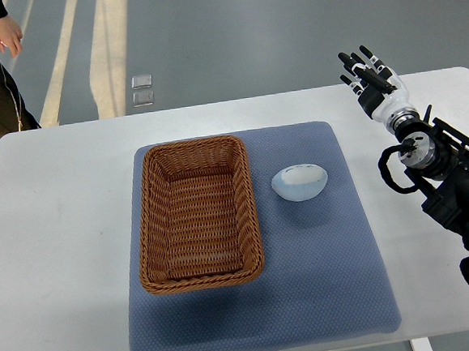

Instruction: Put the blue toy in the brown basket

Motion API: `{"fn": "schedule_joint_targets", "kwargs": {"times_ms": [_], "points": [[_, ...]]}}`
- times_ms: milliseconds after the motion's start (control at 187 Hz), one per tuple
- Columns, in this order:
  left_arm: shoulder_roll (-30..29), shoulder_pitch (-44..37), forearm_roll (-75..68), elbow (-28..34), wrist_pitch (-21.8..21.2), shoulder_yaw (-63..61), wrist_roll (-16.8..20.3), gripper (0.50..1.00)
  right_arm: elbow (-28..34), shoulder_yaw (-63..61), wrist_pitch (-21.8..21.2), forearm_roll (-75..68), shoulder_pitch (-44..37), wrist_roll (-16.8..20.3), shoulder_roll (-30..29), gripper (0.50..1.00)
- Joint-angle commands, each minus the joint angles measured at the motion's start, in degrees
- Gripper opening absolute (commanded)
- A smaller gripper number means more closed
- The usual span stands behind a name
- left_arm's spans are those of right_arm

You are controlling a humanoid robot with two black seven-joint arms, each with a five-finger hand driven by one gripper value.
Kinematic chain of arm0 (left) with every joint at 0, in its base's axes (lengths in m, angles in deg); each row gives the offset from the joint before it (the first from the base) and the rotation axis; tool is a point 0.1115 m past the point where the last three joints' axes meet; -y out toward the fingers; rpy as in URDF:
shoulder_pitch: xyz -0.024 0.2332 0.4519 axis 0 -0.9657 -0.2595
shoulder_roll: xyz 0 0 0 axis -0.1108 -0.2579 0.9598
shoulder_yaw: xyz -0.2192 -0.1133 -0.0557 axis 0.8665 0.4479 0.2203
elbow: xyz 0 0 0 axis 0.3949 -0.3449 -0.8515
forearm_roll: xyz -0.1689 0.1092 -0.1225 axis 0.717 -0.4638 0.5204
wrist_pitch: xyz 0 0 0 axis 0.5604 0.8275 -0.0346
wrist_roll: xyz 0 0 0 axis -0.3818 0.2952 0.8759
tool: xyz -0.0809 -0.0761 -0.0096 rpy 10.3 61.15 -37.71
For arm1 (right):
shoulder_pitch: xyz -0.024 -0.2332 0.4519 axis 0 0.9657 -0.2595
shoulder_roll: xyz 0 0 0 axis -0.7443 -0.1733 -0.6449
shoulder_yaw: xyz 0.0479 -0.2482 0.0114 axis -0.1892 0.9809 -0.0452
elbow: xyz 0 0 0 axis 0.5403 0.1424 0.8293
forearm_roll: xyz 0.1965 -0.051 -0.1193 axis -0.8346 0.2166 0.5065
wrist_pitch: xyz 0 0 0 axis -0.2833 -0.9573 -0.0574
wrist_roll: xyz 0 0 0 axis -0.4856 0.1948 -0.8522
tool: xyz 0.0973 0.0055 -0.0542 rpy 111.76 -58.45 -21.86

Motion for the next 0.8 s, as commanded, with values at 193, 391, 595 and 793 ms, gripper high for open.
{"fn": "schedule_joint_targets", "kwargs": {"times_ms": [193,391,595,793], "points": [[0.0,0.2,0.0,0.1,-0.1,-0.1,0.1,1.000,0.0,0.0,0.0,0.0,0.0,-0.1,-0.1,0.913],[0.0,0.0,0.0,-0.5,-0.1,0.0,0.1,1.000,0.0,0.0,-0.1,0.0,0.0,-0.1,0.1,0.913],[0.0,0.0,0.0,0.0,-0.1,0.0,0.1,1.000,0.0,0.0,-0.1,0.0,-0.1,-0.1,0.2,0.913],[0.0,0.0,0.0,-0.3,-0.1,0.0,0.1,1.000,0.0,-0.1,0.0,0.0,-0.1,0.0,0.1,0.913]]}}
